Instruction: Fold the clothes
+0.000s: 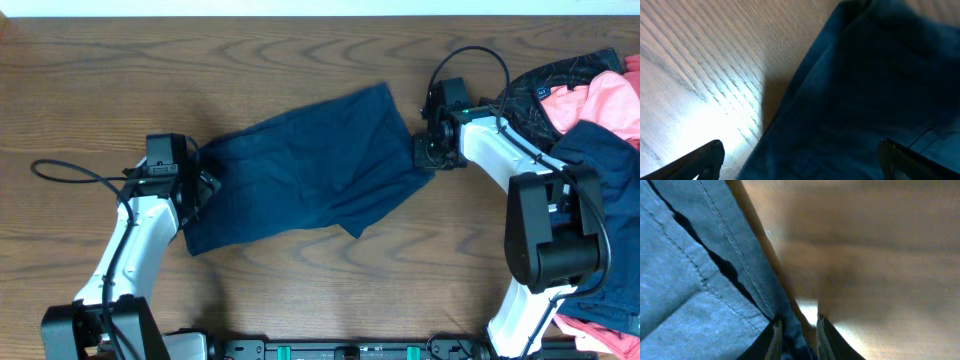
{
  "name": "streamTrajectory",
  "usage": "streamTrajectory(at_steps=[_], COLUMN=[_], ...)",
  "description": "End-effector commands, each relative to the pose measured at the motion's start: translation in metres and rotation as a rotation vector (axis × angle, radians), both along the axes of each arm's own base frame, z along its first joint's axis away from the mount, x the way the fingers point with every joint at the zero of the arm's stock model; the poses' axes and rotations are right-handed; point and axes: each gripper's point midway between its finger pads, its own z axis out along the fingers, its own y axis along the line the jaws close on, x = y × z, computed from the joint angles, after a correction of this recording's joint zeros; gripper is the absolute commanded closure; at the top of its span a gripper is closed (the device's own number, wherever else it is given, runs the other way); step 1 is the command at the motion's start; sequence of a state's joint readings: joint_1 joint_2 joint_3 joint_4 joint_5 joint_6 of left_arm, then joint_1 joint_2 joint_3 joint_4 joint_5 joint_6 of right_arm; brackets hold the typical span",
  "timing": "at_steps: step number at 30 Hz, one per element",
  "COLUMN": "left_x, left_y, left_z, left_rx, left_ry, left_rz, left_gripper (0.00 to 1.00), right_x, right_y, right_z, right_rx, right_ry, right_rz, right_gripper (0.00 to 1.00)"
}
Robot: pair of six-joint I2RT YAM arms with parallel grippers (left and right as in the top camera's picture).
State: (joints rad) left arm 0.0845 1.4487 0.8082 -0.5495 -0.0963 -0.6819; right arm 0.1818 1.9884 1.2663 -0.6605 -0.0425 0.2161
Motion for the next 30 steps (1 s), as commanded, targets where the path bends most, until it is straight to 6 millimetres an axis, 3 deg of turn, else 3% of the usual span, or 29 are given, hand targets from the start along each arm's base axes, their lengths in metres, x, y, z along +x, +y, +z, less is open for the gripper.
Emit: streamTrajectory(at_steps=[1, 6, 11, 15, 22, 27, 30], left_x=[-0.006, -0.011, 0.0, 0.01, 0.003, 0.002, 0.011], left_y=[0.0, -0.002, -0.026, -0.053, -0.083, -0.089, -0.082], left_z=[-0.011, -0.025, -0.037, -0.046, -0.067, -0.068, -0.057], left_rx=[0.014, -0.055, -0.214, -0.353, -0.534, -0.569, -0.548], left_ry=[0.057, 0.103, 0.072, 0.039, 0.072, 0.069, 0.022], left_rz=[-0.096, -0.119, -0.206, -0.315, -0.394, -0.418, -0.432], left_gripper=[0.02, 0.02, 0.02, 0.02, 0.02, 0.02, 0.02], right_x=[-0.023, -0.028, -0.026, -0.02, -0.007, -0.005, -0.01], right_y=[-0.033, -0.061, -0.074, -0.076, -0.075, -0.075, -0.075], right_z=[-0.019, -0.017, -0.011, 0.004, 0.05, 0.071, 0.071], right_rx=[-0.14, -0.184, -0.176, -0.166, -0.146, -0.139, -0.141], right_ry=[0.085, 0.109, 0.1, 0.06, -0.069, -0.119, -0.103], right_rz=[-0.048, -0.136, -0.176, -0.186, -0.188, -0.19, -0.189], right_gripper=[0.83, 0.83, 0.76, 0.63, 0.57, 0.5, 0.49])
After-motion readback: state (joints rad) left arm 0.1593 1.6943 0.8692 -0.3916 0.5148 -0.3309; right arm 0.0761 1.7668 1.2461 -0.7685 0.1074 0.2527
